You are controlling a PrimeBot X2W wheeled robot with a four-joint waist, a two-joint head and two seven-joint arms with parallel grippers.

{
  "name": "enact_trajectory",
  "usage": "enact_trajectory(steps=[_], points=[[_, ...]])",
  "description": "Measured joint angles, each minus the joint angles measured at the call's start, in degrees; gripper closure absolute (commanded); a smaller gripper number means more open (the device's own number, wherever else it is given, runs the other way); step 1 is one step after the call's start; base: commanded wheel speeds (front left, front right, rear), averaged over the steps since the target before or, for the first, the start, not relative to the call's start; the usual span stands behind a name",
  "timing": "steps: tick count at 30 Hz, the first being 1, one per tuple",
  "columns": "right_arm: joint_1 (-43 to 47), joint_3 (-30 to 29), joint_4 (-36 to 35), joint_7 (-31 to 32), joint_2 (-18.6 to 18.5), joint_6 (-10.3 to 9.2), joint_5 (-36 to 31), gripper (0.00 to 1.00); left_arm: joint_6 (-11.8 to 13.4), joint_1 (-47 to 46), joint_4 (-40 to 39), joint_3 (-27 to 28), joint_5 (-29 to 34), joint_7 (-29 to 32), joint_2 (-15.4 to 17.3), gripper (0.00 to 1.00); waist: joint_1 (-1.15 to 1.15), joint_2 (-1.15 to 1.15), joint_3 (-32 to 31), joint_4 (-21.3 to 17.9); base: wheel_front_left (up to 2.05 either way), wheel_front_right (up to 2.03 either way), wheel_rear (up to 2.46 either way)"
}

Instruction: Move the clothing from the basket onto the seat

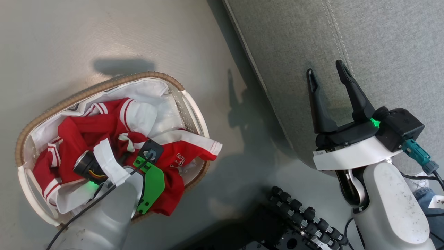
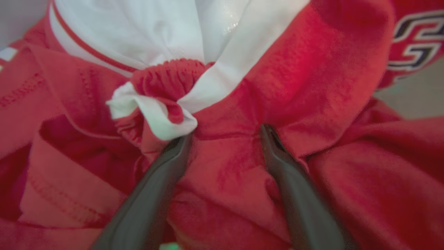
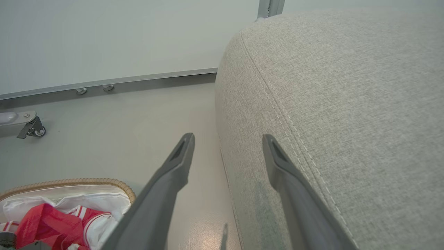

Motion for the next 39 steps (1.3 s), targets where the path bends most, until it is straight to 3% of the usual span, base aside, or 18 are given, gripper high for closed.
enact_trajectory(steps=[3,4,5,23,39], points=[[0.0,0.4,0.0,0.0,0.0,0.00,0.2,0.00,0.4,0.0,0.1,-0.2,-0.2,2.8,0.3,0.57,0.00,0.00,0.1,-0.4,0.00,0.00,0.00],[0.0,0.4,0.0,0.0,0.0,0.00,0.2,0.00,0.5,0.1,0.1,-0.3,-0.4,3.0,0.4,0.83,0.00,0.00,0.1,-0.5,0.00,0.00,0.00],[0.0,0.5,0.1,0.0,0.0,0.00,0.2,0.00,0.5,0.2,0.1,-0.3,-0.5,3.0,0.5,1.00,0.00,0.00,0.0,-0.5,0.00,0.00,0.00],[1.7,-3.1,1.9,0.0,0.0,0.00,-2.9,0.00,-1.8,3.1,-2.2,-2.5,-3.4,-7.3,-2.2,1.00,0.00,0.00,-7.8,2.9,0.00,0.00,0.00],[7.8,-8.3,4.0,0.0,0.1,0.00,-8.9,0.00,-2.6,6.9,-18.9,-7.2,-15.9,-14.8,-2.3,1.00,0.00,0.00,-21.7,10.2,0.00,0.00,0.00]])
